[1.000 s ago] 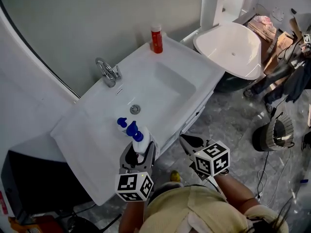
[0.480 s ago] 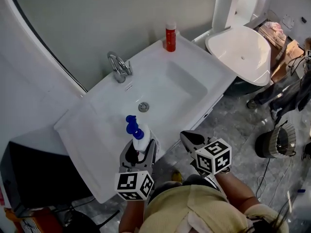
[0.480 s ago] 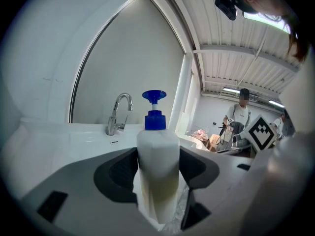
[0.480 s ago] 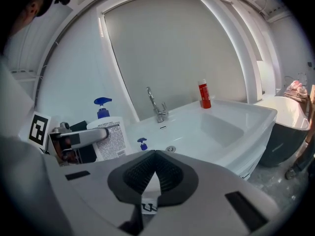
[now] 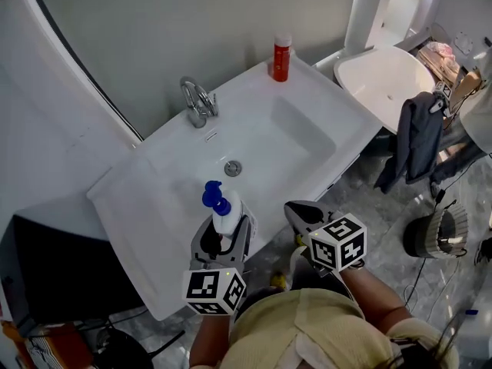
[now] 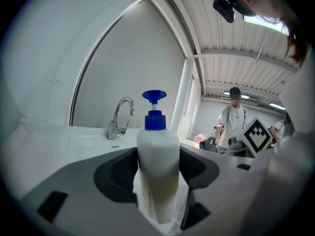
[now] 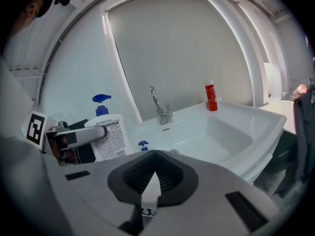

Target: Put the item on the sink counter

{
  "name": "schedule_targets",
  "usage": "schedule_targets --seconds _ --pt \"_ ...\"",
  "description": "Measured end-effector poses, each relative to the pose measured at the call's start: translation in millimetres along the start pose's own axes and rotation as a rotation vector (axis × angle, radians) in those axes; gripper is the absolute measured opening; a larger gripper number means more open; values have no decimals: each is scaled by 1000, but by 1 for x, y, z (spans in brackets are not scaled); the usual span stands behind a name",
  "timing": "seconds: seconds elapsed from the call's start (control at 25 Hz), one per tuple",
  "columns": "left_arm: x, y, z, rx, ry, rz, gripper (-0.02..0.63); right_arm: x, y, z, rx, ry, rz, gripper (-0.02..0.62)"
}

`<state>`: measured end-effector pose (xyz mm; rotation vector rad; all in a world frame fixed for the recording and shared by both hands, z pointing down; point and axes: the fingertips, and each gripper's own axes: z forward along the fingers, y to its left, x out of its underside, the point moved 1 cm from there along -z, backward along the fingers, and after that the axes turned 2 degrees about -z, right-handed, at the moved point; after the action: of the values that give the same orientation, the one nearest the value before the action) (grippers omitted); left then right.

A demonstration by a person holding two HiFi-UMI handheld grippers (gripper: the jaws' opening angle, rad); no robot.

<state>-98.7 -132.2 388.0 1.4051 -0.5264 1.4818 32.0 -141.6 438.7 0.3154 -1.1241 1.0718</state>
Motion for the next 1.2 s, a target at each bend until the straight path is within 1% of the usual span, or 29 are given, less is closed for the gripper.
schedule_targets --seconds 0.32,0.68,1.2 --pt "-18 -9 35 -14 -36 21 279 -29 -29 18 -31 -11 -28 21" --pt "-33 -21 104 -19 -26 20 279 -59 -76 39 -72 12 -47 21" --pt "-56 -13 195 -101 -27 26 279 -97 -138 74 -152 43 -59 21"
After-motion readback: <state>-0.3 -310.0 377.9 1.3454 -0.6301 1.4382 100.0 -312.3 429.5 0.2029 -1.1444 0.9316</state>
